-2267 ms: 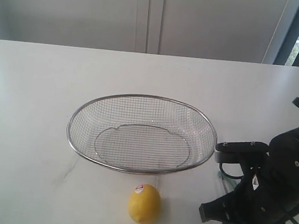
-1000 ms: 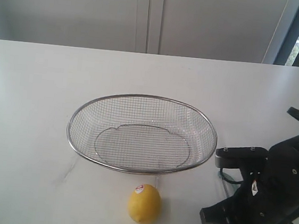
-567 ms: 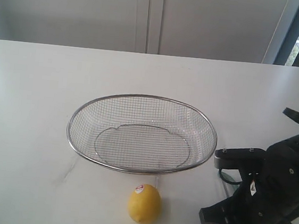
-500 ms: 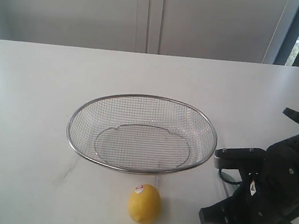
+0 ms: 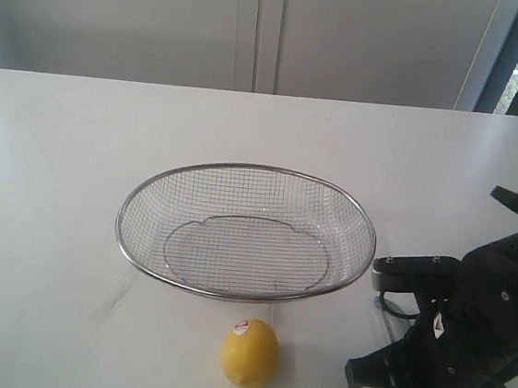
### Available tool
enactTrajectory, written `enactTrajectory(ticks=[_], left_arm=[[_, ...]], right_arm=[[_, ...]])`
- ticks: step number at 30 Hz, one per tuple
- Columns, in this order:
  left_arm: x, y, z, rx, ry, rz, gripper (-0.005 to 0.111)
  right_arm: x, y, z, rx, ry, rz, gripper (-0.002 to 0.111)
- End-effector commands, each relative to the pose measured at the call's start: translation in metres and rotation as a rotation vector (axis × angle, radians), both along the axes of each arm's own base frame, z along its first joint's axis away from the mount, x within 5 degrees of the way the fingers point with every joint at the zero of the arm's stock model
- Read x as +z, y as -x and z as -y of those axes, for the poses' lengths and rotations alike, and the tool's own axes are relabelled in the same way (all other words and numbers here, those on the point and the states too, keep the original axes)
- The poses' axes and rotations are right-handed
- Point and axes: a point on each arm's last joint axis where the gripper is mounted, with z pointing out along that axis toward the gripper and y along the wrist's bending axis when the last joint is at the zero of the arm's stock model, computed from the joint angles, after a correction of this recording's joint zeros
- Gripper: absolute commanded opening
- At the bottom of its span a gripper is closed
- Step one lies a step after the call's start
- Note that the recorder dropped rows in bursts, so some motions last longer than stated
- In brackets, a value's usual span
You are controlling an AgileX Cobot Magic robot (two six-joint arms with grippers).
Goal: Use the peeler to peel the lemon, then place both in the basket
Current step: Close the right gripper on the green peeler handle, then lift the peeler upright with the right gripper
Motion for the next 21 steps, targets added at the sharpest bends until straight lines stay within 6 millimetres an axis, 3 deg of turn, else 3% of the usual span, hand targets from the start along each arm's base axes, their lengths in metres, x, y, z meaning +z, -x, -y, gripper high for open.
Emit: enactTrajectory(ticks=[1,10,21], left_arm=[[-0.001,0.000,0.001,-0.009,0.010,-0.004,0.000],[-0.001,0.000,0.001,-0.009,0.010,-0.004,0.000],[-0.001,0.000,0.001,-0.009,0.010,-0.004,0.000]], right_arm=[[-0.002,-0.001,0.001,-0.024,-0.004,0.003,0.000],[0.023,0.004,0.004,-0.023,-0.035,0.068,0.000],[0.098,0.035,0.023,0.011,-0.111,0.318,0.000]])
